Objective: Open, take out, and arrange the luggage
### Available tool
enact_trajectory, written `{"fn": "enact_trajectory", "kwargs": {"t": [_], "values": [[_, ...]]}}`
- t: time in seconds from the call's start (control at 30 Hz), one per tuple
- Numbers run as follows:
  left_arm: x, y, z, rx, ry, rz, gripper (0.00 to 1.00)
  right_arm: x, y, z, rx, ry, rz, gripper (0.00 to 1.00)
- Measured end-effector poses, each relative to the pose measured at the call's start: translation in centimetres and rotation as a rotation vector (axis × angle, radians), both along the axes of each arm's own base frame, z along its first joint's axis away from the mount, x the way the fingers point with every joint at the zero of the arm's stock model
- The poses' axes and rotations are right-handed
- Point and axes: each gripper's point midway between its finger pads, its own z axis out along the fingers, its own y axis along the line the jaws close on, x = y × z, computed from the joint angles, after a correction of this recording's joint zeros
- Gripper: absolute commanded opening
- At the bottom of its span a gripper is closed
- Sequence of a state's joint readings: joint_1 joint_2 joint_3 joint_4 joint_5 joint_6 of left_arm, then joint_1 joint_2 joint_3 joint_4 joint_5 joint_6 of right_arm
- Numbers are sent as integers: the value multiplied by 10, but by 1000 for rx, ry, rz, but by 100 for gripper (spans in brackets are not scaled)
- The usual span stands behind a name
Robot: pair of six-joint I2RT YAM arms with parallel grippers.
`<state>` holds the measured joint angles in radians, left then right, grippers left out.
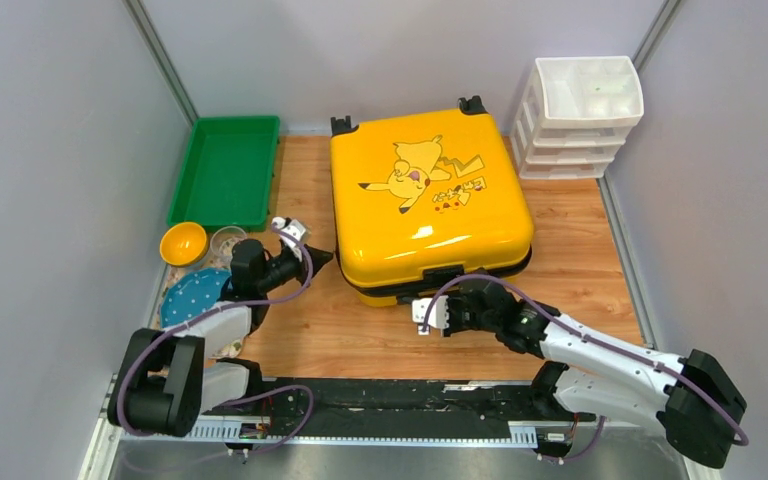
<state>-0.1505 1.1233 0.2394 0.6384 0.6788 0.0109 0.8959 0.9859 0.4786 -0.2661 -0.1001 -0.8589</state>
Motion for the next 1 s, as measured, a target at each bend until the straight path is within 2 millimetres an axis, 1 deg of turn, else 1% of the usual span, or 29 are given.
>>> {"fn": "enact_trajectory", "kwargs": {"t": [0.13,0.23,0.33,0.5,0.57,0.63,0.67,0.77,0.83,0.87,0.93,0.97,1.0], "values": [[30,-2,3,17,-7,1,0,-8,-10,-1,-22,-8,30,0],[65,-1,6,23,-8,22,0,-12,-19,-1,-36,-19,44,0],[98,0,4,20,4,36,0,-16,-26,-2,-50,-31,55,0],[164,4,2,4,5,60,0,-19,-35,-3,-70,-34,73,0],[198,9,1,-8,-12,71,0,-20,-38,-3,-76,-32,79,0],[233,9,1,-24,-43,52,0,-20,-38,-3,-75,-30,89,0],[240,9,0,-26,-54,49,0,-19,-39,-3,-74,-29,93,0],[270,-3,-2,-41,-100,-14,0,-19,-41,-3,-74,-25,102,0],[278,-8,-4,-46,-121,-41,0,-18,-43,-3,-73,-20,105,0],[283,-8,-4,-42,-139,-24,0,-18,-44,-3,-77,-16,103,0],[291,2,-1,-35,-170,33,0,-18,-51,-4,-91,-6,93,0],[293,9,2,-33,-193,59,0,-20,-54,-4,-99,-2,89,0],[291,16,3,-32,-205,78,0,-20,-57,-4,-103,0,85,0]]}}
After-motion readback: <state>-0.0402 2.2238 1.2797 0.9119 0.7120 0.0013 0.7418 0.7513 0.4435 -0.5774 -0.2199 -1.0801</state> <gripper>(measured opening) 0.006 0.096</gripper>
